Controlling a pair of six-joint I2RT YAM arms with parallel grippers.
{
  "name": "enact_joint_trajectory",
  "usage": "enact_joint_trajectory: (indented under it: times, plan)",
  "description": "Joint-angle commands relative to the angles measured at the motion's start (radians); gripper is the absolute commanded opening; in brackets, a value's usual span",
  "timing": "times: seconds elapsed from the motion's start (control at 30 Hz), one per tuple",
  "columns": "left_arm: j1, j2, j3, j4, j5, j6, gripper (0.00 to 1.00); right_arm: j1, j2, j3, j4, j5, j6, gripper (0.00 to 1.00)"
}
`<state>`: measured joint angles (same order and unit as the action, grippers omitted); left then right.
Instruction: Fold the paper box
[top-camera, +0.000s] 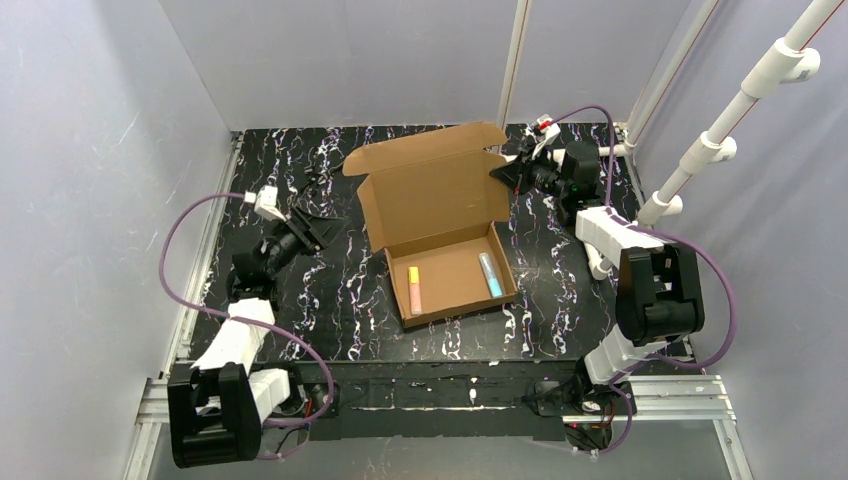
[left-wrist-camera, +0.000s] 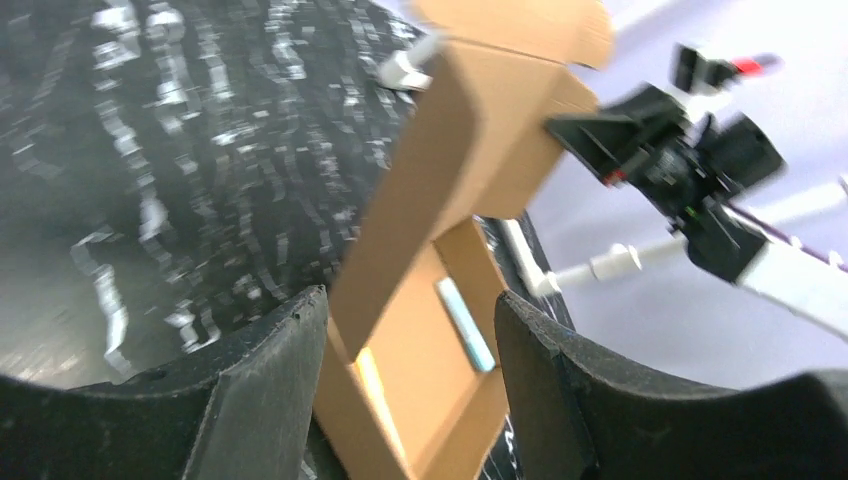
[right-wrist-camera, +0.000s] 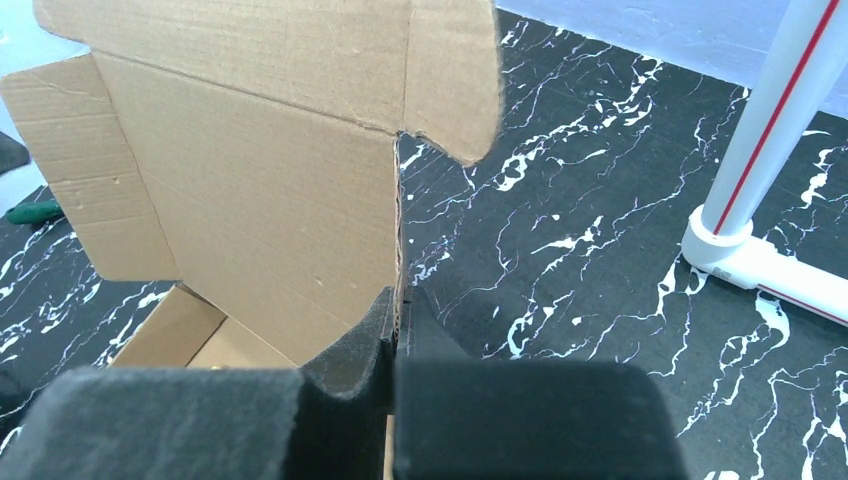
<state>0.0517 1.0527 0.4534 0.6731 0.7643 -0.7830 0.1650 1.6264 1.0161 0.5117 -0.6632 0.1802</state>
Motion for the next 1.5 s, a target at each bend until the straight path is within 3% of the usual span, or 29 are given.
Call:
enact_joint_trajectory:
  times: [0.0,0.17,0.27,0.4,0.53,0.93,1.07,1.27,1.47]
  plan:
    - [0.075,0.008,-0.085,-0.016,-0.093,-0.047,0.59,-0.012,-0.052,-0.01,0.037,-0.039,-0.015,0.01]
    - [0.074,0.132,-0.037,-0.001,-0.07,-0.029,0.58,-0.012,-0.053,-0.01,0.046,-0.058,-0.009,0.01]
    - [0.065,0.223,0.023,0.059,0.017,-0.029,0.58,-0.012,-0.05,-0.01,0.048,-0.064,-0.006,0.01]
    - [-0.033,0.336,0.128,0.103,0.098,-0.011,0.6,-0.012,-0.044,-0.01,0.064,-0.083,0.01,0.01]
    - [-0.147,0.399,0.177,0.111,0.089,0.064,0.61,-0.012,-0.041,-0.004,0.067,-0.104,0.021,0.01]
    - [-0.18,0.49,0.24,0.147,0.061,0.124,0.6,0.002,-0.033,-0.016,0.088,-0.146,0.051,0.01]
    - [-0.182,0.507,0.211,0.272,0.06,0.096,0.6,0.002,-0.033,-0.022,0.087,-0.148,0.053,0.01]
    - [-0.182,0.603,0.158,0.606,0.081,-0.021,0.61,0.002,-0.012,-0.028,0.158,-0.215,0.114,0.01]
    - [-0.182,0.651,0.177,0.665,0.087,-0.057,0.56,0.006,0.001,-0.039,0.203,-0.243,0.14,0.01]
